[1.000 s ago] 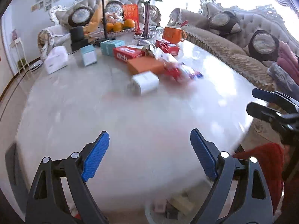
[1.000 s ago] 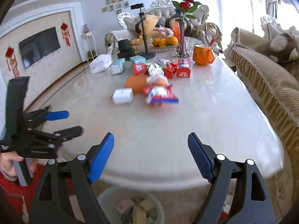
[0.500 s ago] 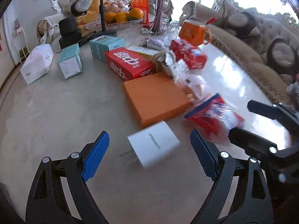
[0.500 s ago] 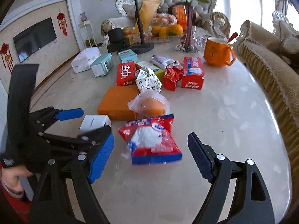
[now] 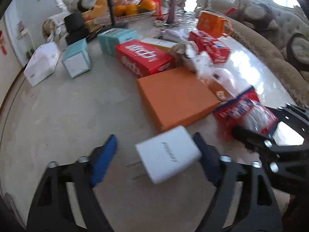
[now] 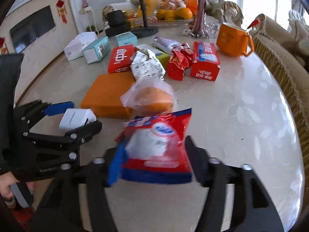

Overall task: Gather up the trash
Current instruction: 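Grasp the white PISEN charger with left tool while right grasps the red snack bag, then carry charger and snack bag over the wastebasket and open both tools, then swing both open tools back toward the table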

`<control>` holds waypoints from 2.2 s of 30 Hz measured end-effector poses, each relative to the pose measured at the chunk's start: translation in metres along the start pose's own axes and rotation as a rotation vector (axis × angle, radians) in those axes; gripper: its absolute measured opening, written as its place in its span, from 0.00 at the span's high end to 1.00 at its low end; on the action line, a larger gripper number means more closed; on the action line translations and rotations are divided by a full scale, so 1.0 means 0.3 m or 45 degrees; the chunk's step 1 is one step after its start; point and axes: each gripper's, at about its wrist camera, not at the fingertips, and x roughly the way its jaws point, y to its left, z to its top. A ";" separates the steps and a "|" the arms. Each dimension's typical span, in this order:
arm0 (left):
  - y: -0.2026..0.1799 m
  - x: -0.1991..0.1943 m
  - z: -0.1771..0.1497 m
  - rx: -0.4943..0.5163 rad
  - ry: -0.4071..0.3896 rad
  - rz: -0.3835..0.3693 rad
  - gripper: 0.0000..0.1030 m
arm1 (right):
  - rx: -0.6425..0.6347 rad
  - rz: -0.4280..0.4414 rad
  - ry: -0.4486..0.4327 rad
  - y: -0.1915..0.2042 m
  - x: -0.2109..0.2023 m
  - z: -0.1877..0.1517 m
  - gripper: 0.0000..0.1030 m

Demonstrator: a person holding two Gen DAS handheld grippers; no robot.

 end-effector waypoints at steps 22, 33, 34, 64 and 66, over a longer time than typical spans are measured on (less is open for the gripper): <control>-0.035 -0.552 -0.359 0.037 -0.276 -0.207 0.46 | 0.048 0.216 -0.288 0.122 -0.480 -0.340 0.50; -0.187 -0.450 -0.977 0.005 0.092 -0.347 0.46 | 0.084 0.214 0.095 0.249 -0.377 -0.841 0.50; -0.196 -0.382 -1.019 -0.018 0.141 -0.339 0.46 | 0.113 0.216 0.170 0.245 -0.306 -0.868 0.50; -0.220 -0.004 -1.209 -0.017 0.471 -0.099 0.22 | 0.244 0.074 0.471 0.207 0.018 -1.007 0.30; -0.220 -0.008 -1.211 -0.007 0.469 -0.094 0.22 | 0.243 0.072 0.470 0.205 0.015 -1.011 0.30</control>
